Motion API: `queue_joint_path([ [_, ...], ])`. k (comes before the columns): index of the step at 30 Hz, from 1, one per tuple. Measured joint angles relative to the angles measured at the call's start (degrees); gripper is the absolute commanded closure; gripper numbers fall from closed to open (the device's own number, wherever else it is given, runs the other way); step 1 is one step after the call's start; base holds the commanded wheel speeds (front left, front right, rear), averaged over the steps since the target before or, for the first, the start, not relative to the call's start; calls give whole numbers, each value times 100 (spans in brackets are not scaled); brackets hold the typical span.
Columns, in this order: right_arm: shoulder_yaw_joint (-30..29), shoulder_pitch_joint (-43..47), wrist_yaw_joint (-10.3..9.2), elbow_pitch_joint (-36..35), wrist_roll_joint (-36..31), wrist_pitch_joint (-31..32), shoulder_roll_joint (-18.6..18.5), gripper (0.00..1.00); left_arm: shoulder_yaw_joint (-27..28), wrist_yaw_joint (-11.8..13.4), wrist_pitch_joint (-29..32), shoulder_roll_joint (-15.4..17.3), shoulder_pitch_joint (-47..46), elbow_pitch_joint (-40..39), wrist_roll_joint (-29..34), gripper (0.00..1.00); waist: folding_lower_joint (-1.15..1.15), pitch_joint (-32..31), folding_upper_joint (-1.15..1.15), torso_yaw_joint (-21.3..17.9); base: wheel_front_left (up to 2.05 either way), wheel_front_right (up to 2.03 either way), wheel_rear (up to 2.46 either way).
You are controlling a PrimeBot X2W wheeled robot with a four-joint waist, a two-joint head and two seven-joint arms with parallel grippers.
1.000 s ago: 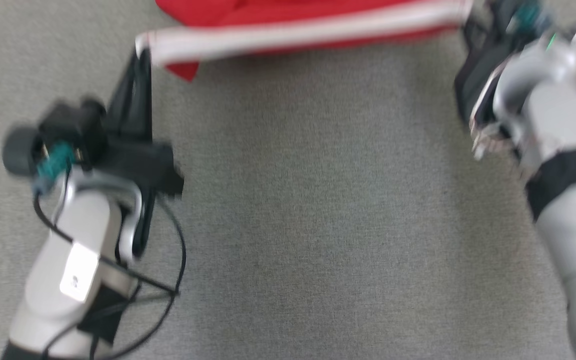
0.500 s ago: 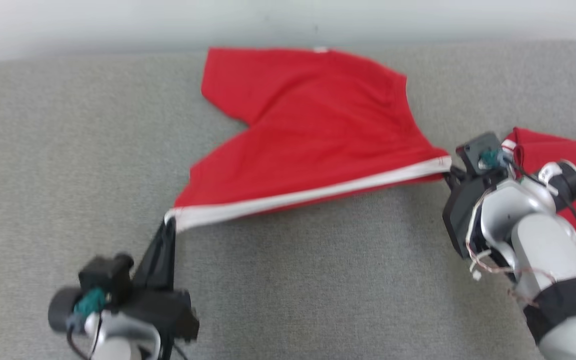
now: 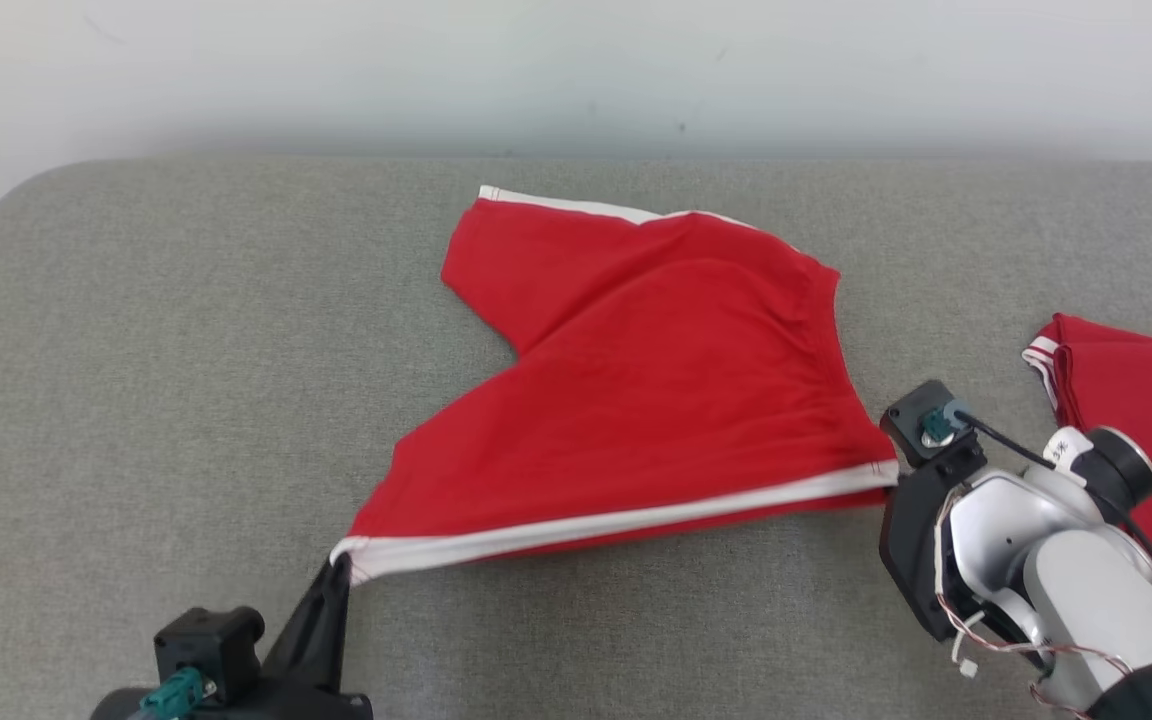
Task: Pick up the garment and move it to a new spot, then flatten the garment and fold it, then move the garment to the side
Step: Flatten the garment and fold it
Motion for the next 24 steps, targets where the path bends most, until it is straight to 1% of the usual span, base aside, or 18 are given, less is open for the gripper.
queue_joint_path([
  [5, 234, 250, 0, -324, 333, 495, -253, 100, -78, 33, 525, 200, 284, -287, -38, 100, 0, -66, 0, 66, 0, 0, 0],
  [6, 270, 305, 0, -399, 398, 581, -302, 100, -109, 33, 671, 265, 340, -327, -42, 100, 0, -75, 0, 81, 0, 0, 0],
  [7, 323, 426, -1, -554, 502, 747, -389, 100, -154, 37, 946, 357, 461, -450, -78, 100, 0, -92, 0, 110, 0, 0, 0],
  [13, 433, 776, -2, -1088, 825, 1174, -616, 100, -204, 48, 1612, 658, 705, -803, -177, 100, 1, -124, 1, 178, 0, 0, 0],
  [17, 433, 994, -7, -1484, 1010, 1414, -783, 100, -255, 73, 2048, 848, 858, -1102, -241, 100, 1, -103, 1, 194, 0, 0, 0],
  [18, 383, 1146, -8, -1746, 1112, 1548, -857, 100, -265, 80, 2307, 1009, 962, -1354, -257, 100, 1, -88, 1, 191, 0, 0, 0],
  [21, 364, 1354, -8, -1978, 1216, 1742, -933, 100, -288, 82, 2577, 1151, 1081, -1590, -346, 100, 0, -71, 1, 180, 0, 0, 0],
  [24, 290, 1534, -8, -2203, 1295, 1903, -1011, 100, -285, 107, 2795, 1226, 1130, -1841, -414, 100, 1, -41, 1, 165, 0, 0, 0],
])
